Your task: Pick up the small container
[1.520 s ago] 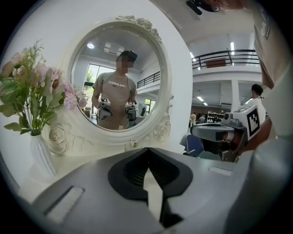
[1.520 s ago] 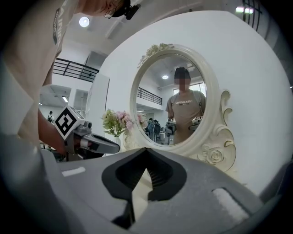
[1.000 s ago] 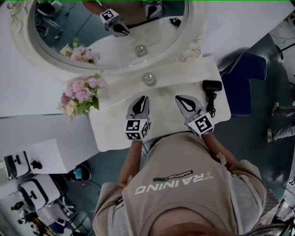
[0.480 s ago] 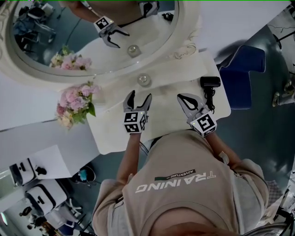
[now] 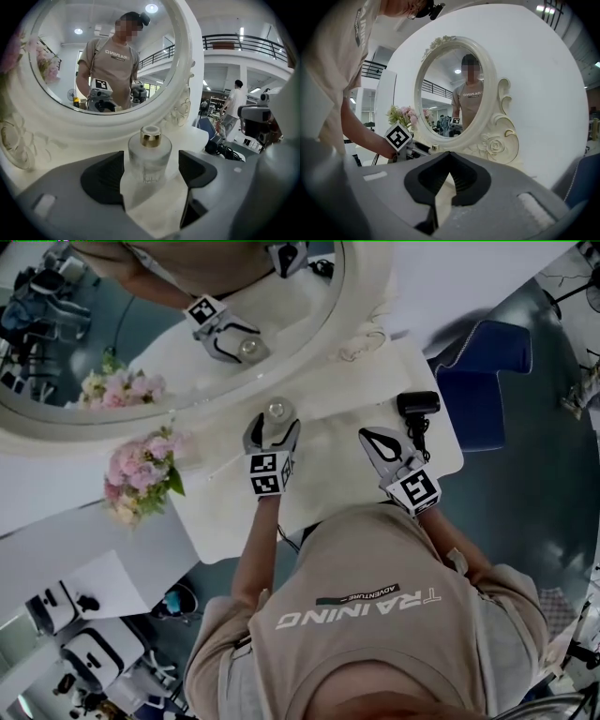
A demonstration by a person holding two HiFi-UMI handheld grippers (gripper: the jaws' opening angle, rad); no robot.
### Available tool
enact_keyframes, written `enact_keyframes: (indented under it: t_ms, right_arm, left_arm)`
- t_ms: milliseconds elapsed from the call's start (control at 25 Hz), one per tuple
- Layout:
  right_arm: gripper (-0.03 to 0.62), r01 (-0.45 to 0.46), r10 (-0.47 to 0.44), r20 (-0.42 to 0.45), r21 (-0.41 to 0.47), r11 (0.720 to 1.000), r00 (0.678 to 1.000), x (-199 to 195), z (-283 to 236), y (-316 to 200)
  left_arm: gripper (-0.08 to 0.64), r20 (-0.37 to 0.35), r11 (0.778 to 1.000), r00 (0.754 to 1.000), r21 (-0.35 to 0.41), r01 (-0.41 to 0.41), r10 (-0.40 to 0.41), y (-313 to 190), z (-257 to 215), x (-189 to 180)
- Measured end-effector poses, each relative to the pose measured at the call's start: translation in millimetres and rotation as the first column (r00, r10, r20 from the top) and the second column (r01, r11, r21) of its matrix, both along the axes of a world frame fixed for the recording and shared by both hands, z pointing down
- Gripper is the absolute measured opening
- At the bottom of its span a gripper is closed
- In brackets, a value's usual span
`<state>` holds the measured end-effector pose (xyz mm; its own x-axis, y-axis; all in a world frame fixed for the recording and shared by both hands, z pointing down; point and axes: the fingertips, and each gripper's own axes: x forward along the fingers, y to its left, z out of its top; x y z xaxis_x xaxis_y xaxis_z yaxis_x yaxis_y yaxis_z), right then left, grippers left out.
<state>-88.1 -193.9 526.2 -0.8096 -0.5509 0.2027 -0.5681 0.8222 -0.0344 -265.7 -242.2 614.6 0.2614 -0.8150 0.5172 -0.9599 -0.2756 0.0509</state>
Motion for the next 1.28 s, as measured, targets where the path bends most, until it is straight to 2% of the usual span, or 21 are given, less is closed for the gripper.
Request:
enact_keyframes:
  t_ms: [400,840,1280]
  right_arm:
    - [0.003,-0.066,0.065,-0.034,-0.029,0.997,0.997,24,11,-19]
    - [0.003,-0.097,0.096,-0.015,-0.081,0.992,0.995,26,21,-20]
    - [0.003,-0.074,0.076,0.022,-0.057,0.996,0.997,11,11,-12]
  left_arm:
    - [0.378,0.039,0.999,0.998,0.002,-0.044,0.044,-32,19,11]
    - [0.353,0.084,1.000,0.996,-0.017,-0.010,0.011,-38,27,8]
    - [0.351,0.062,1.000,0.998,-0.014,-0.019,0.020,-28,23,9]
